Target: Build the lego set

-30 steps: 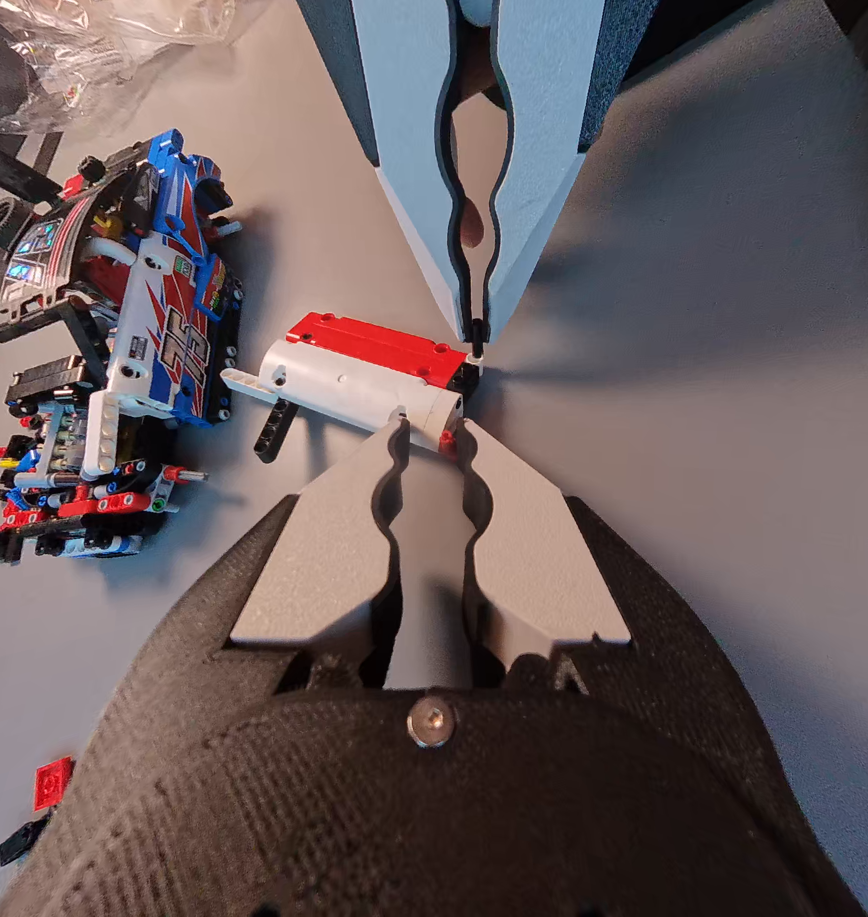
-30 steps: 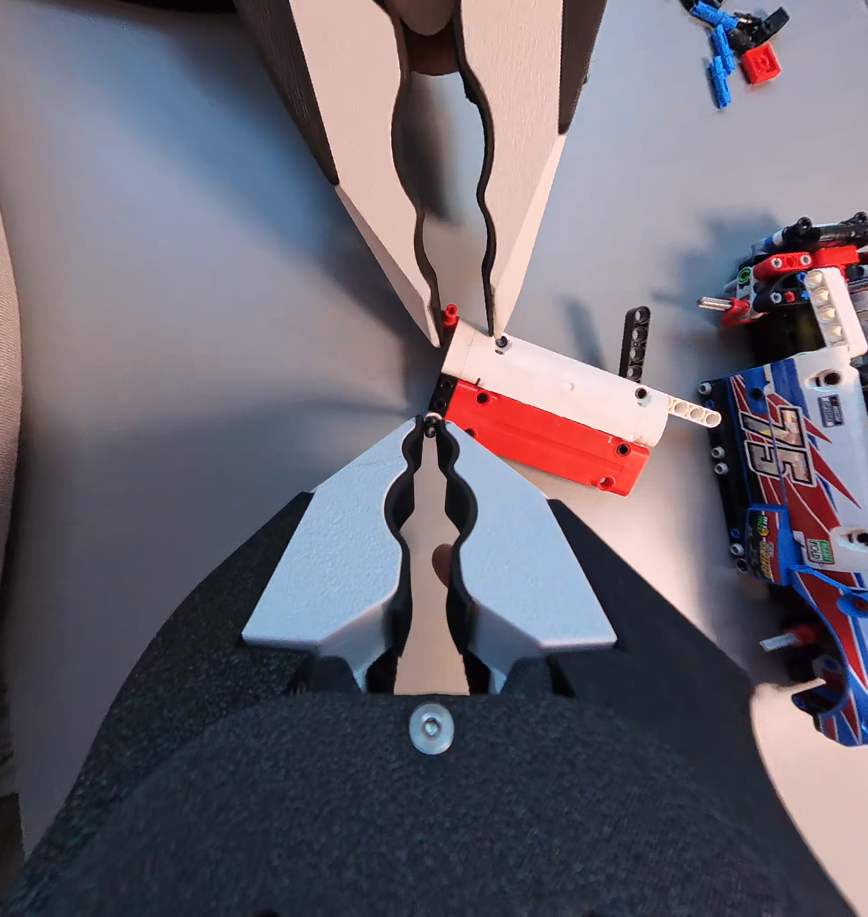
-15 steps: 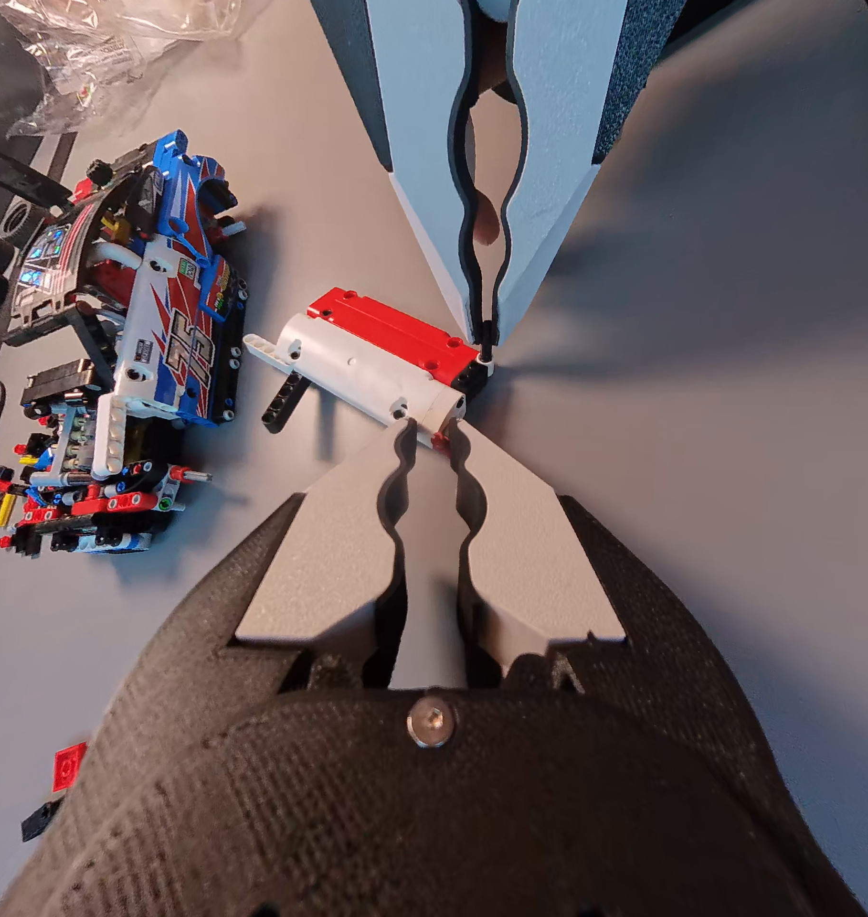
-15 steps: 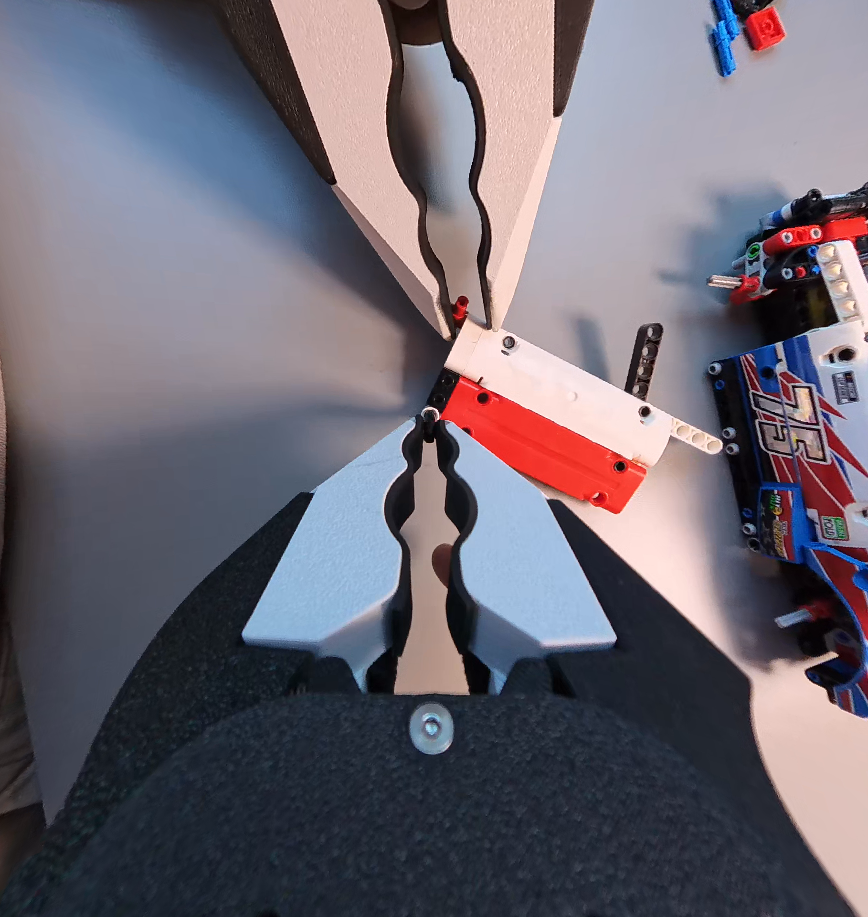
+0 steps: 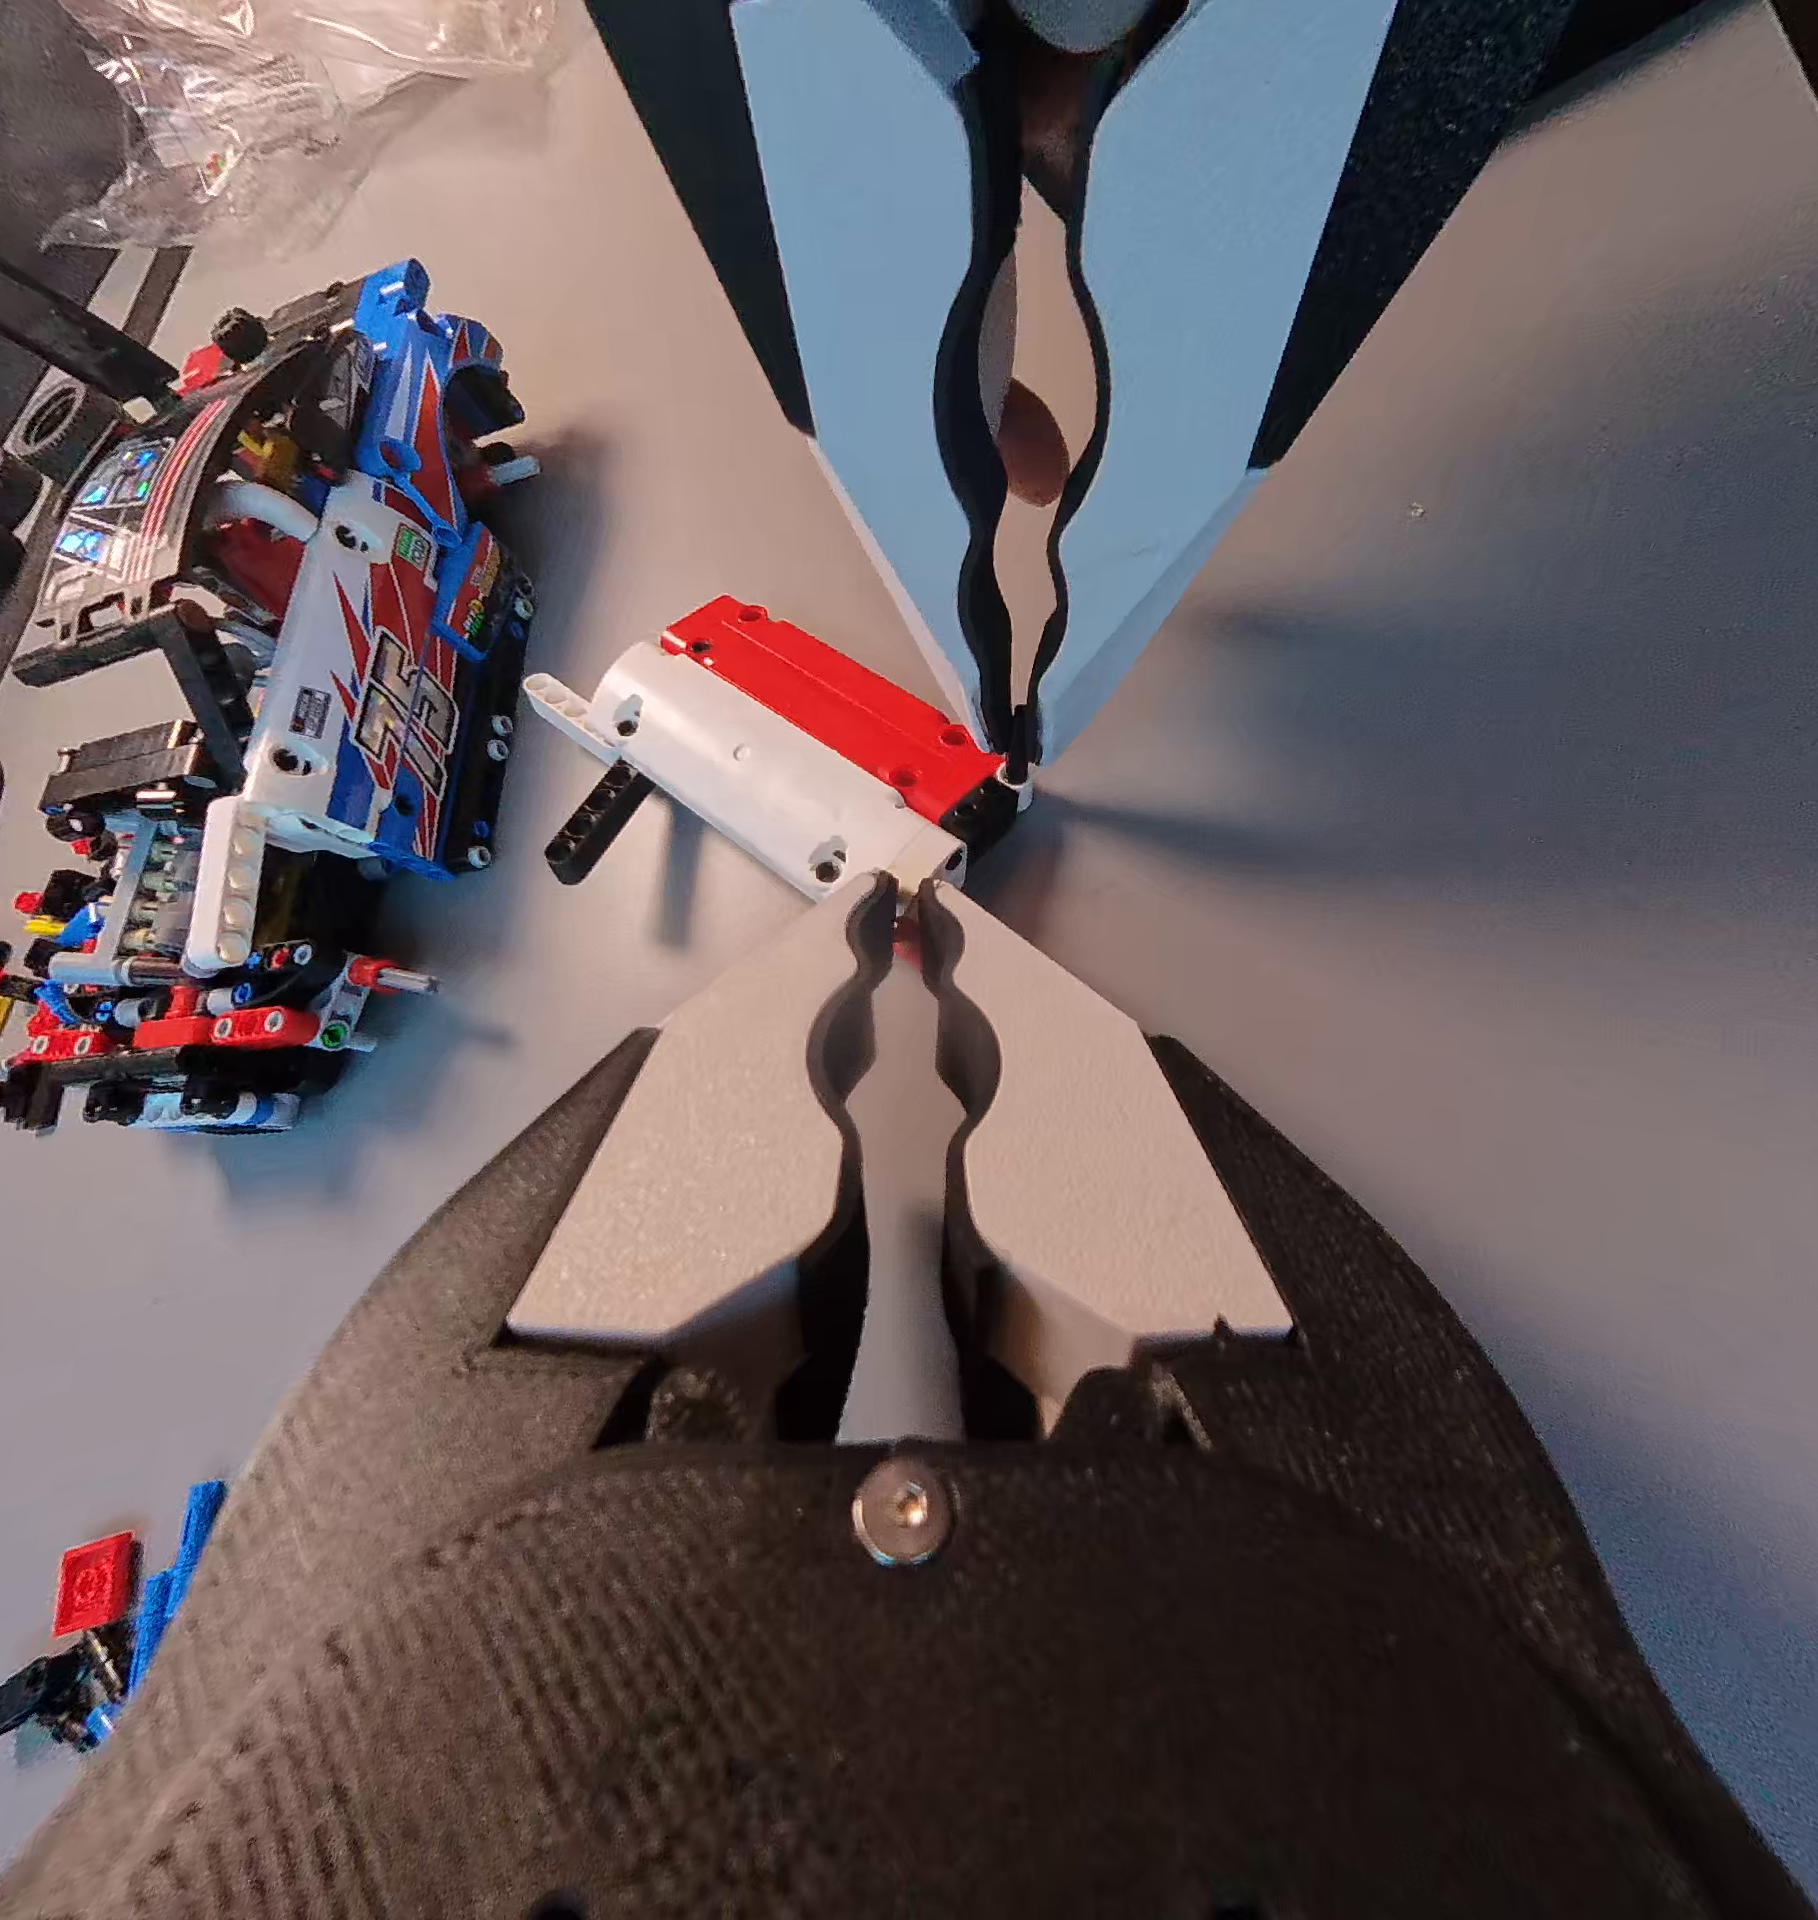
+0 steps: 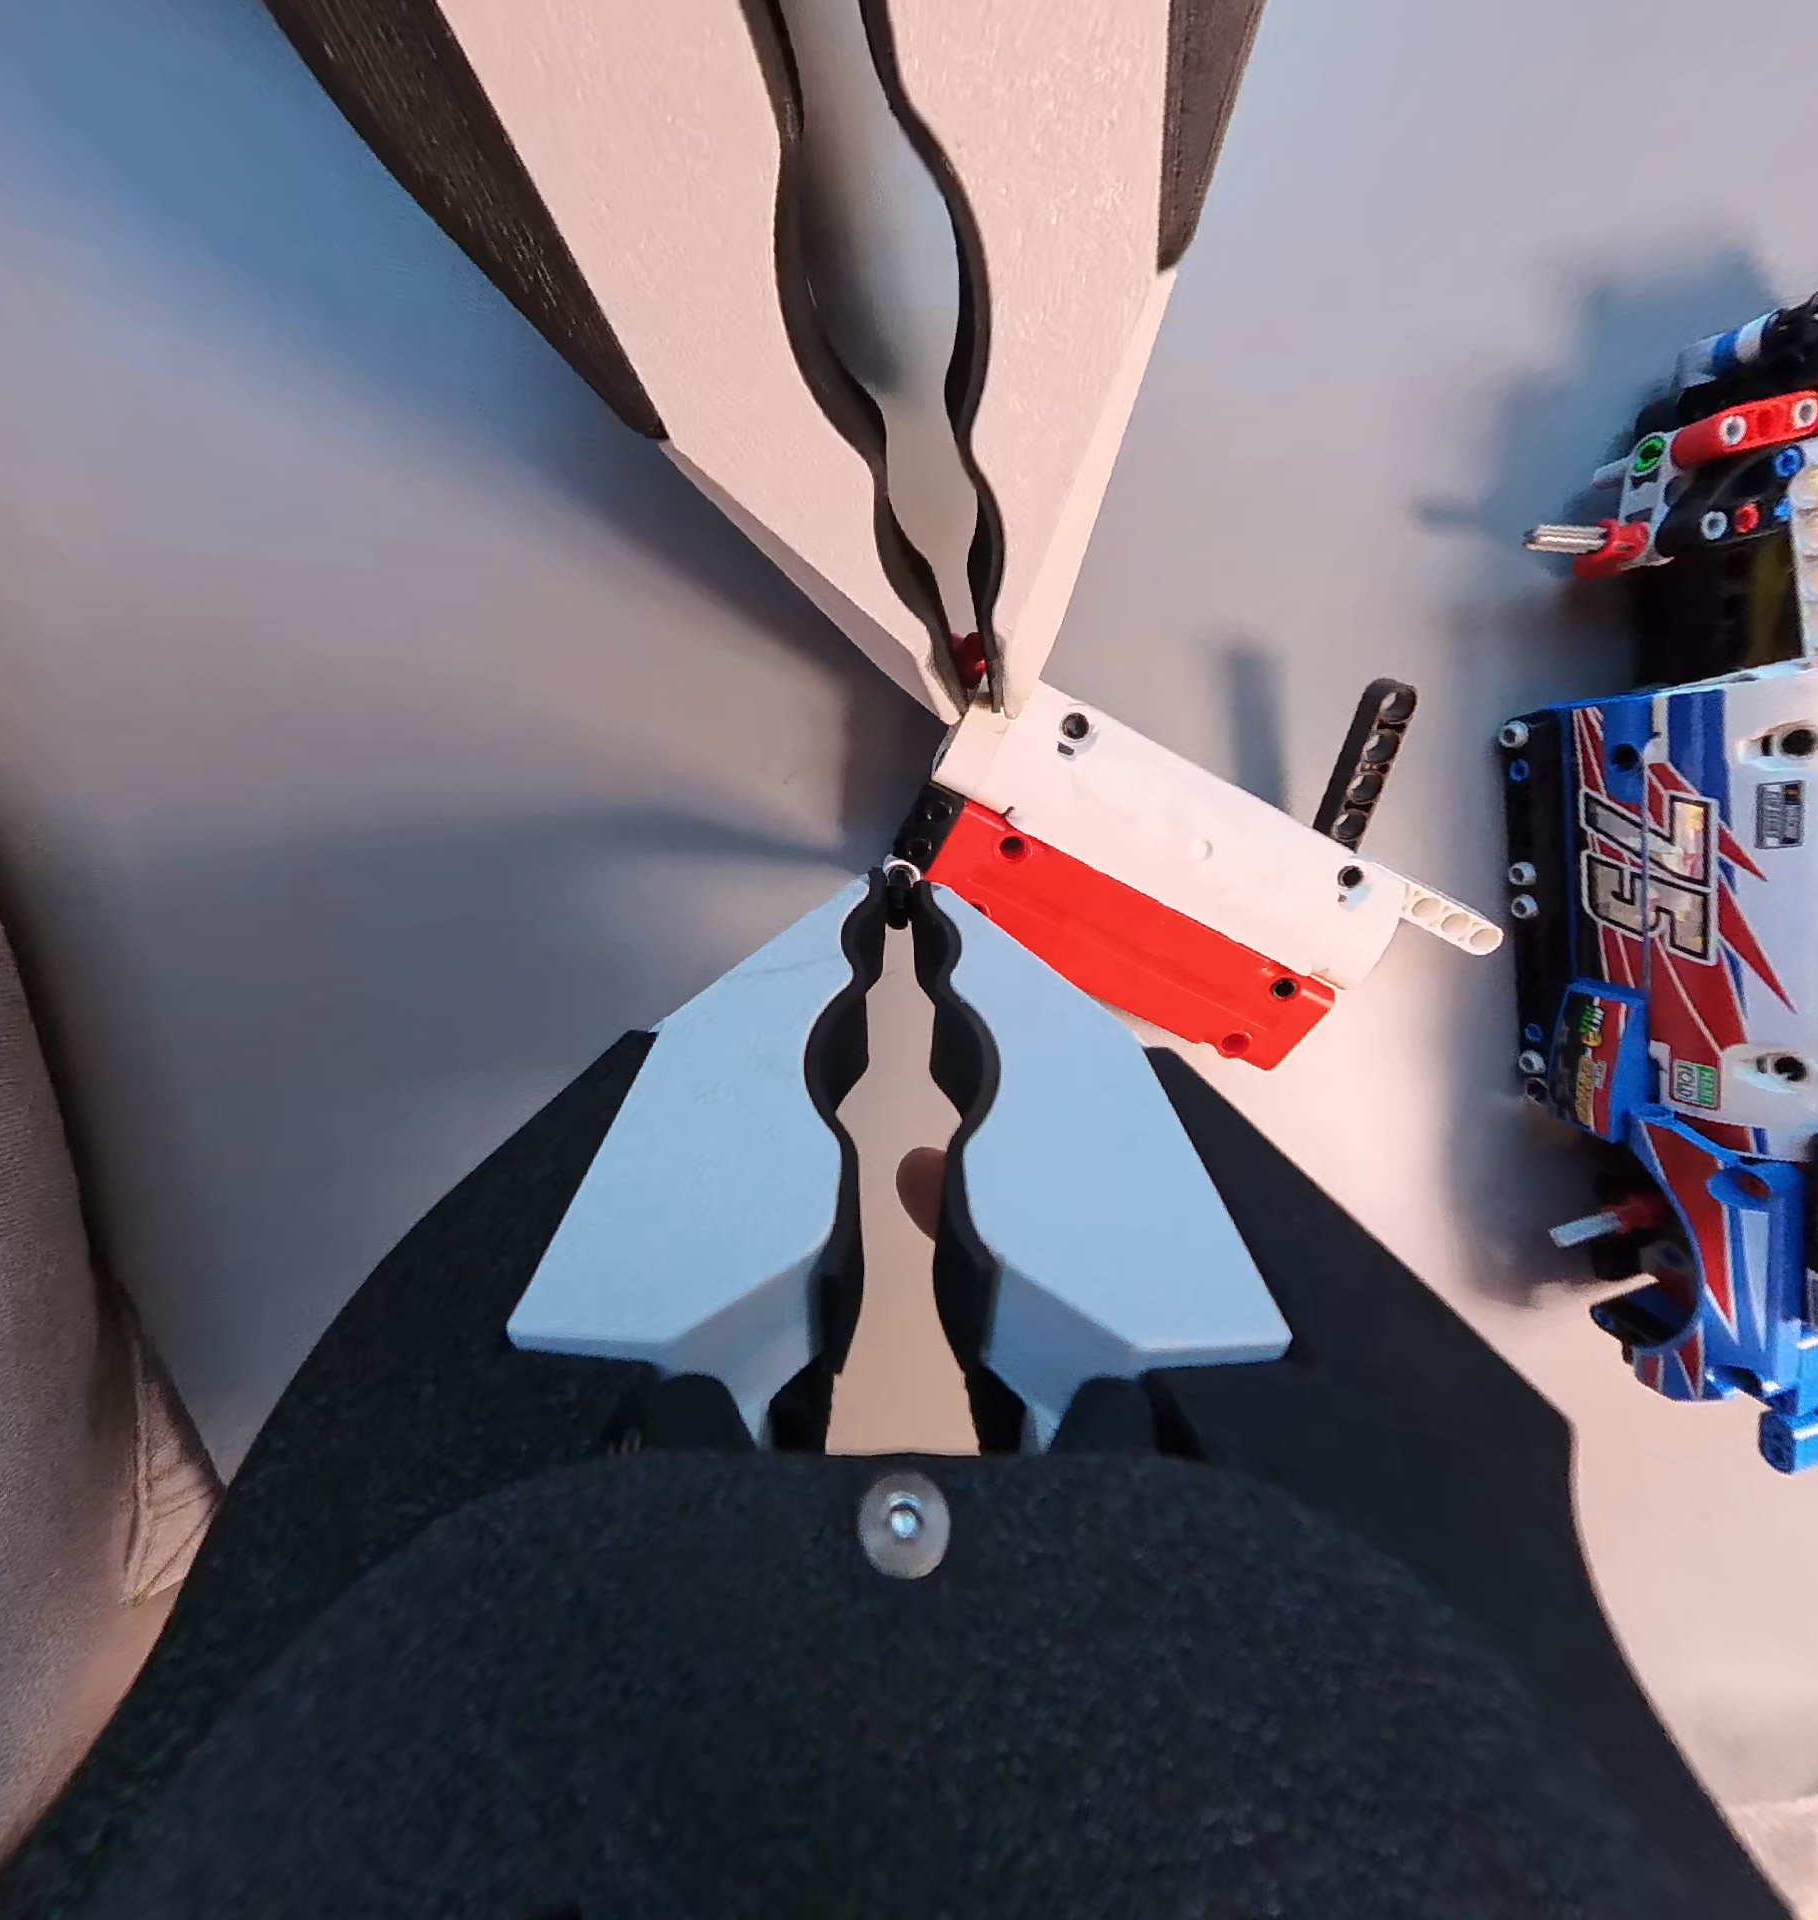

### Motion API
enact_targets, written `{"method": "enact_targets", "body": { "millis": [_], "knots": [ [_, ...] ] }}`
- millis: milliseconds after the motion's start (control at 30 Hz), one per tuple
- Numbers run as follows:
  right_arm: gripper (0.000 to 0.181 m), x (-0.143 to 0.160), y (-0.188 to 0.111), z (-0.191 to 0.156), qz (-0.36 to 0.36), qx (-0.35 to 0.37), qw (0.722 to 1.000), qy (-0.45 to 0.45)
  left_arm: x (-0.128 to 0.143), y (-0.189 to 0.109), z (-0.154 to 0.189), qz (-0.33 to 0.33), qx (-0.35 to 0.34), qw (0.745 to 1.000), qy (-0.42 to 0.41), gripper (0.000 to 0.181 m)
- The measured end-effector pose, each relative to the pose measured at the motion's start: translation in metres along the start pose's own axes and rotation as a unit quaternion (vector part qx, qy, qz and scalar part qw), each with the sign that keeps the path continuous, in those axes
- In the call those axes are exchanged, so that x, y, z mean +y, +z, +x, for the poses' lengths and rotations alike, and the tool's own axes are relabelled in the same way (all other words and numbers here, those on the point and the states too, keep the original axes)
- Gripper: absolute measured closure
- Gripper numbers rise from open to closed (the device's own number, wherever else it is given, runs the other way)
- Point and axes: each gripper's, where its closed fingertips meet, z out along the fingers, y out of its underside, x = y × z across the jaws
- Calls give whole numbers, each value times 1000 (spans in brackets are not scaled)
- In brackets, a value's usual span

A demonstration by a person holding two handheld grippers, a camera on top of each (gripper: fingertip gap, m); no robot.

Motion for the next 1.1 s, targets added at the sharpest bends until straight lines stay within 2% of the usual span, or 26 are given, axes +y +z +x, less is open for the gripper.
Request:
{"method": "enact_targets", "body": {
  "millis": [133,267,333,533,867,1100],
  "knots": [
    [180,-2,1,1,-16,3,1000,-13,0,-1,-2,5,0,1000,-1,177],
    [180,-3,2,2,-15,-4,1000,-10,-3,-3,-4,19,15,999,-30,147],
    [180,-2,2,2,-12,-7,1000,-8,7,0,-5,-3,14,999,-32,144],
    [180,-2,2,1,-9,-17,1000,-8,13,8,-6,-24,18,998,-50,164],
    [180,-3,3,1,-23,-9,1000,15,14,8,-5,-48,-10,996,-75,166],
    [181,-3,4,2,0,-50,996,77,15,7,-5,-53,-21,995,-80,167]
  ]
}}
